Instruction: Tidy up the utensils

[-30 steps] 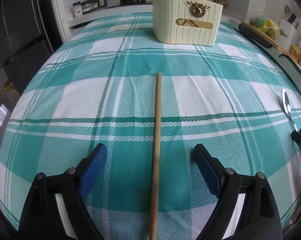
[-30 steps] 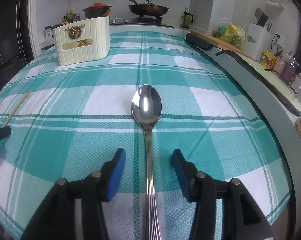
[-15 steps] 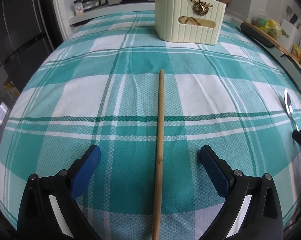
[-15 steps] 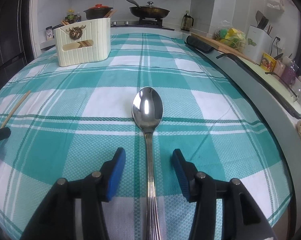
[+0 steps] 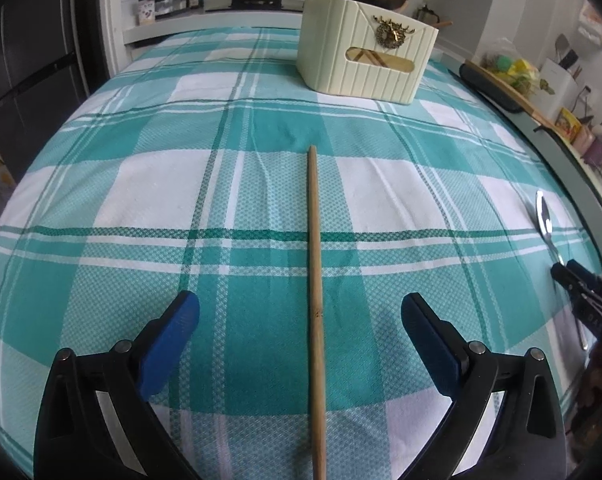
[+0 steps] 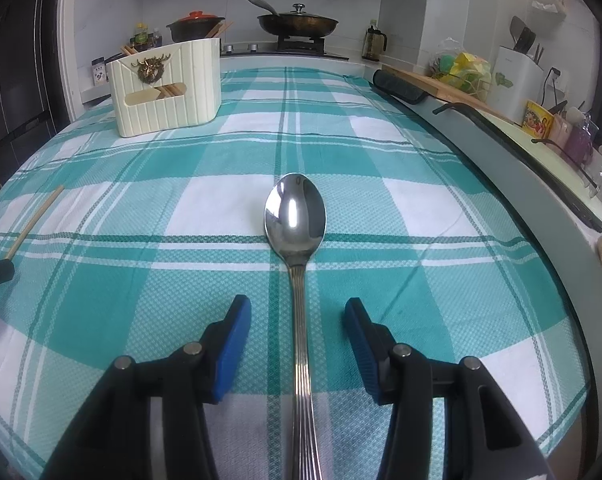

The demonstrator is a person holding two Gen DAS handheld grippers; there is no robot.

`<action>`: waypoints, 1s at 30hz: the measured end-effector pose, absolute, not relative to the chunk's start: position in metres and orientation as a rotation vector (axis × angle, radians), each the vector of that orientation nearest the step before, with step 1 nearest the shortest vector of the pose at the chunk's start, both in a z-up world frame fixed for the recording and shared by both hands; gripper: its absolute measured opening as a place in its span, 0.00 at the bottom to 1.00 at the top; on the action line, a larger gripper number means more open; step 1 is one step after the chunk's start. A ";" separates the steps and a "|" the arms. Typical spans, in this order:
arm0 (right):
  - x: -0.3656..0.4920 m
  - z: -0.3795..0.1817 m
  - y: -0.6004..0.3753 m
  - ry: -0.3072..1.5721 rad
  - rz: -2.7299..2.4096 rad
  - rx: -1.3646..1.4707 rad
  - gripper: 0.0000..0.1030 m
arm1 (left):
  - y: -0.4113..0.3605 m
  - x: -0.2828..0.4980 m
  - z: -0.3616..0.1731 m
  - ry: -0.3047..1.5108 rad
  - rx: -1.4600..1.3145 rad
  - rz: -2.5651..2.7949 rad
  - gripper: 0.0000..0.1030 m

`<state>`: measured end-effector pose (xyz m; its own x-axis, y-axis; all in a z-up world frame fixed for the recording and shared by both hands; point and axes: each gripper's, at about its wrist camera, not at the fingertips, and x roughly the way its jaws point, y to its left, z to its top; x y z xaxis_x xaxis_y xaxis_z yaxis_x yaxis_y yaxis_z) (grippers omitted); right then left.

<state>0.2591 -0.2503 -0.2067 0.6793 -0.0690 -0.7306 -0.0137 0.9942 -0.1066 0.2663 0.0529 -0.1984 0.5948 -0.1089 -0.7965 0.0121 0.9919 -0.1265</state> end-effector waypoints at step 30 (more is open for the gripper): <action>0.338 -0.167 -0.252 0.848 0.129 -0.044 0.40 | 0.039 0.347 -0.154 0.972 0.013 -0.228 0.05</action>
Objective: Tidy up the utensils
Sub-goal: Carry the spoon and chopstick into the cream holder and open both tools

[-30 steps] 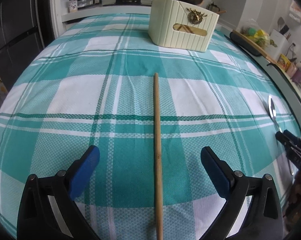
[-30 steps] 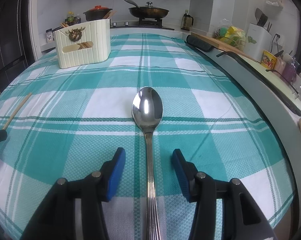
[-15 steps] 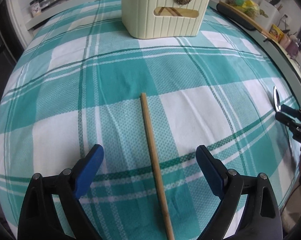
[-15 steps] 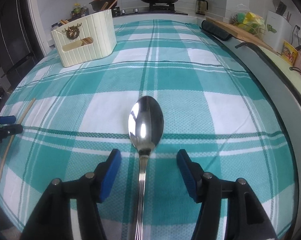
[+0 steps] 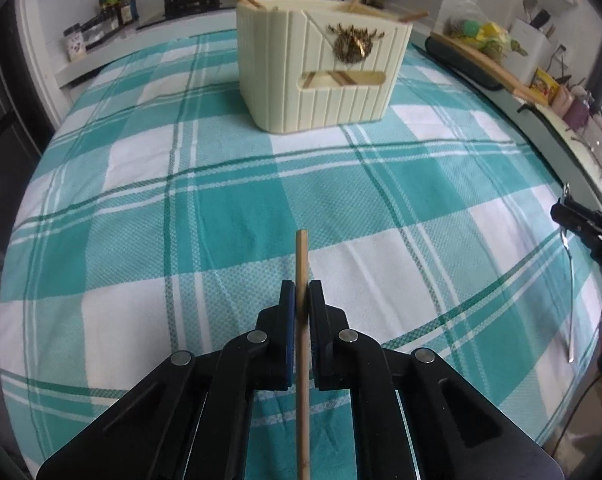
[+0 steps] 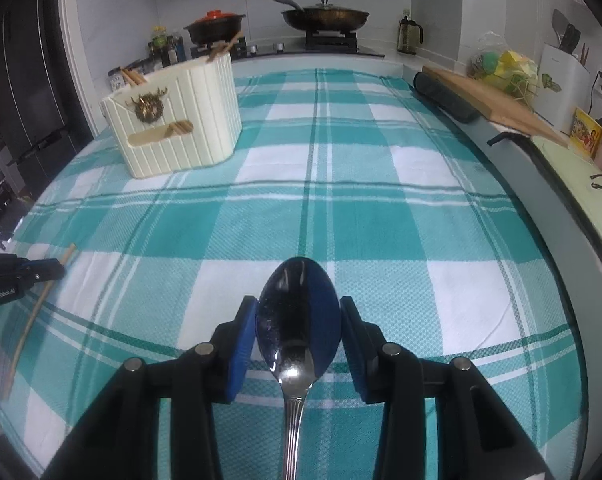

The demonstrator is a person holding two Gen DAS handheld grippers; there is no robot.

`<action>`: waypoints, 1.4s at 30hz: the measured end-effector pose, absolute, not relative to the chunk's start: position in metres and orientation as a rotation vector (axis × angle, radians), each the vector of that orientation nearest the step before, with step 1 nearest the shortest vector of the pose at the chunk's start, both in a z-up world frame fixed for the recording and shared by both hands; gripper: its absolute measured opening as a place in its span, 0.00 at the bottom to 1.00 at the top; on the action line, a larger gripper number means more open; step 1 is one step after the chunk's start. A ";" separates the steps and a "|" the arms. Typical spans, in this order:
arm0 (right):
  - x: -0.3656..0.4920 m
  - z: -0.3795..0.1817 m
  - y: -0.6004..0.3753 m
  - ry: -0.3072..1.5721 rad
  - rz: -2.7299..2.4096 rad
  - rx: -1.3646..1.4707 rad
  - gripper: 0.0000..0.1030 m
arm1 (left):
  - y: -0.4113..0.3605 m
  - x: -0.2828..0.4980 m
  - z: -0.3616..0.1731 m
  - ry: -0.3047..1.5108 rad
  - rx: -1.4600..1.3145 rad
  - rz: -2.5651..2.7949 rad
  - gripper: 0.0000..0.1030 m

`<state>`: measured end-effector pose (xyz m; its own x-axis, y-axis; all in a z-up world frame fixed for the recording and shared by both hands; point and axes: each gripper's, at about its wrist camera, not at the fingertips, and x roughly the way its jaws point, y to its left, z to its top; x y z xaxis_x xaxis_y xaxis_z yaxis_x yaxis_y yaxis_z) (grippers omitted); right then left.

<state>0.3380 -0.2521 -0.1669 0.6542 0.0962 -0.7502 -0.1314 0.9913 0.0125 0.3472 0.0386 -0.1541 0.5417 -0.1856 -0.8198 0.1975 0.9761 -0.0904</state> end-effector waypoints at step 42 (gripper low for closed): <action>0.452 0.111 -0.160 0.391 0.382 -0.019 0.40 | 0.057 0.433 0.119 0.430 -0.120 -0.252 0.04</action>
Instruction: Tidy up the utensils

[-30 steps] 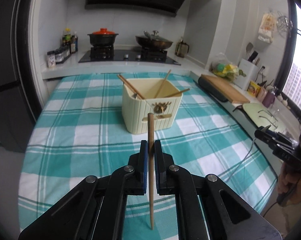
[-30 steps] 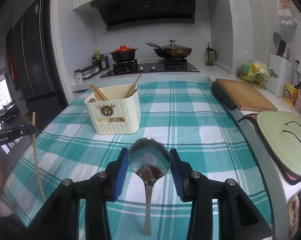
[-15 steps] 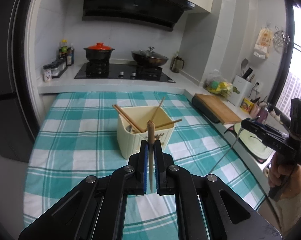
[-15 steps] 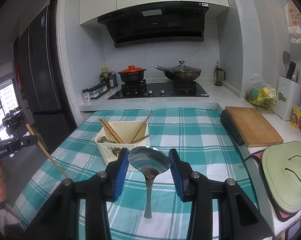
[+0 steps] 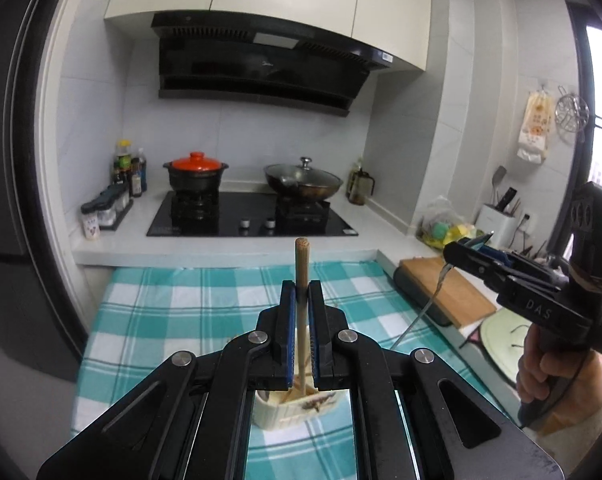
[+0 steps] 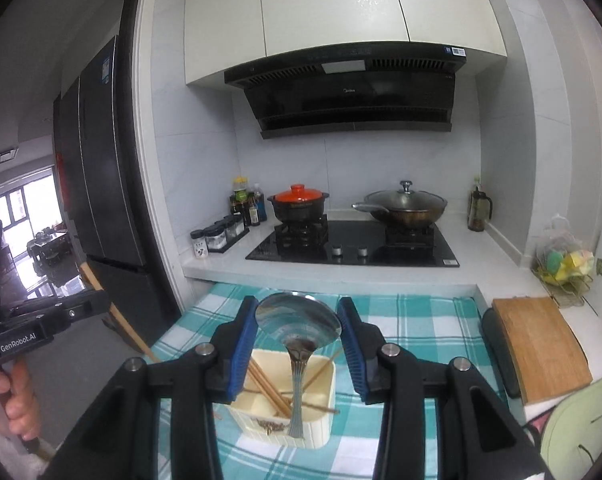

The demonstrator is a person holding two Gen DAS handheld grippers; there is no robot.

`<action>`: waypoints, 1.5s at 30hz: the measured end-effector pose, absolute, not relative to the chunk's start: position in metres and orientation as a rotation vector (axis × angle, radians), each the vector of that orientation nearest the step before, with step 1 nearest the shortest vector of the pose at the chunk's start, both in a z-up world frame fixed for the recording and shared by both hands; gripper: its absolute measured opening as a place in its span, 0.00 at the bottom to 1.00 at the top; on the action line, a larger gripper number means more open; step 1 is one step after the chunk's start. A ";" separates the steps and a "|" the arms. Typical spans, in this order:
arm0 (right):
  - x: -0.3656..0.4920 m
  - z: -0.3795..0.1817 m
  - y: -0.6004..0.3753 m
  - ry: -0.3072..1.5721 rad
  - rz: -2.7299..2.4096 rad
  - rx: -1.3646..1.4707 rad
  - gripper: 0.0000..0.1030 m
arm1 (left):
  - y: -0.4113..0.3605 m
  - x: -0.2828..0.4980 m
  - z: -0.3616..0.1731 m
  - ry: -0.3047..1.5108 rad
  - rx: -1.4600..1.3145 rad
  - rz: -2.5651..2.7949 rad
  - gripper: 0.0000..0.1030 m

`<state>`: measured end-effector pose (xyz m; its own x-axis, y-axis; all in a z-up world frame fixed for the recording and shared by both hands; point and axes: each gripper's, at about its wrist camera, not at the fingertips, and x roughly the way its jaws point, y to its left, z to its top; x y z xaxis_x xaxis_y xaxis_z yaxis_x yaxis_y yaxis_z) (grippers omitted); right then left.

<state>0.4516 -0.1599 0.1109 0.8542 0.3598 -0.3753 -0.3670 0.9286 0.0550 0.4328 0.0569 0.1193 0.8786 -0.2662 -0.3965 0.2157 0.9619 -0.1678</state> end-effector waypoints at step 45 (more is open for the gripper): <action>0.341 0.018 -0.177 0.511 0.211 -0.013 0.86 | 0.010 0.308 0.020 0.539 -0.023 0.077 1.00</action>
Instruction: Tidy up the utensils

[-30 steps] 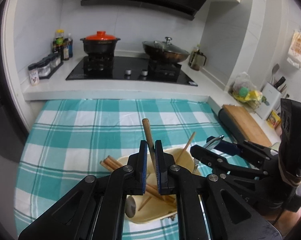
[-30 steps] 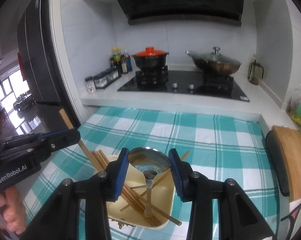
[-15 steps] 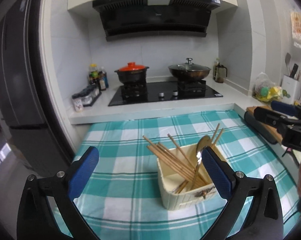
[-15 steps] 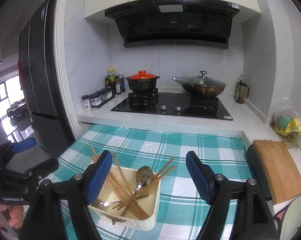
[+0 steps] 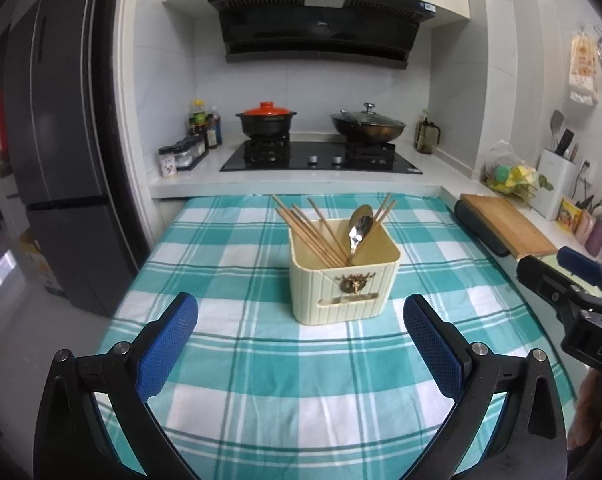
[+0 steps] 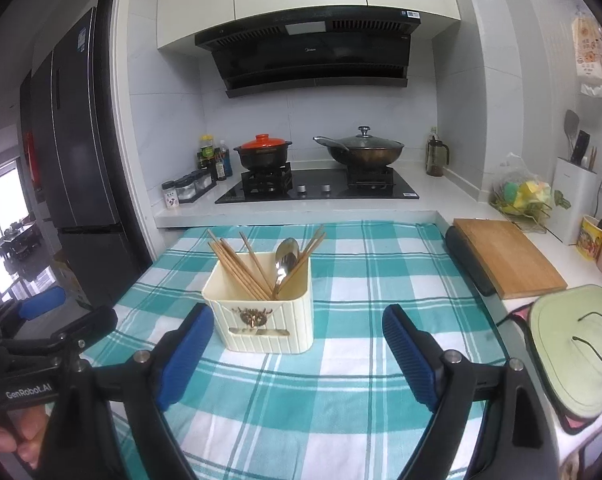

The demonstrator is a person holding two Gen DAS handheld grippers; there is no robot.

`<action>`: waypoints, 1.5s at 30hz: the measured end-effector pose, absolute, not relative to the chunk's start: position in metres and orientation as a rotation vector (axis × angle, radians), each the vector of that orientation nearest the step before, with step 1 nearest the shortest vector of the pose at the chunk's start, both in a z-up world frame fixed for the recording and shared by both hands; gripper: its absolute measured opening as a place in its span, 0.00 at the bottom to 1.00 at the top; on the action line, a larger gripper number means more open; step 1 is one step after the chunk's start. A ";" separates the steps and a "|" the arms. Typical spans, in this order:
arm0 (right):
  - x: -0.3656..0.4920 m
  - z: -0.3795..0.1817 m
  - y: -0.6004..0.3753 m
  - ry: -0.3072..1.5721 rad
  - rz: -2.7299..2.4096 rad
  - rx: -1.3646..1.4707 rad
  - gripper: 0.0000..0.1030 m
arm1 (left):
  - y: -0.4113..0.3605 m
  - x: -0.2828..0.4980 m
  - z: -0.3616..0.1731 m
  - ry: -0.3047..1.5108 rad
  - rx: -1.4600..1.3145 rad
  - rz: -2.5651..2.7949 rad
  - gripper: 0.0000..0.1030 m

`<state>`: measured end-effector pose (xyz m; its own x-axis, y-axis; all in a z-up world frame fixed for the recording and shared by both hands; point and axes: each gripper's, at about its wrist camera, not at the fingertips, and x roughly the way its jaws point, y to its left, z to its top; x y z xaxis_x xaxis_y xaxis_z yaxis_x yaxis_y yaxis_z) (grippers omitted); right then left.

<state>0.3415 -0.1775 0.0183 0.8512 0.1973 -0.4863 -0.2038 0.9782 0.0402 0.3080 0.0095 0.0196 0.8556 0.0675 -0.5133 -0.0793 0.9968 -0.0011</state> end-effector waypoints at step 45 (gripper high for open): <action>0.252 0.047 -0.153 0.436 0.231 -0.109 0.88 | 0.012 0.229 0.056 0.477 -0.008 0.173 1.00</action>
<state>0.2519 -0.1527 0.0470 0.8809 0.1977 -0.4301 -0.2441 0.9682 -0.0548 0.2288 0.0123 0.0562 0.8740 0.1637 -0.4575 -0.1672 0.9854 0.0331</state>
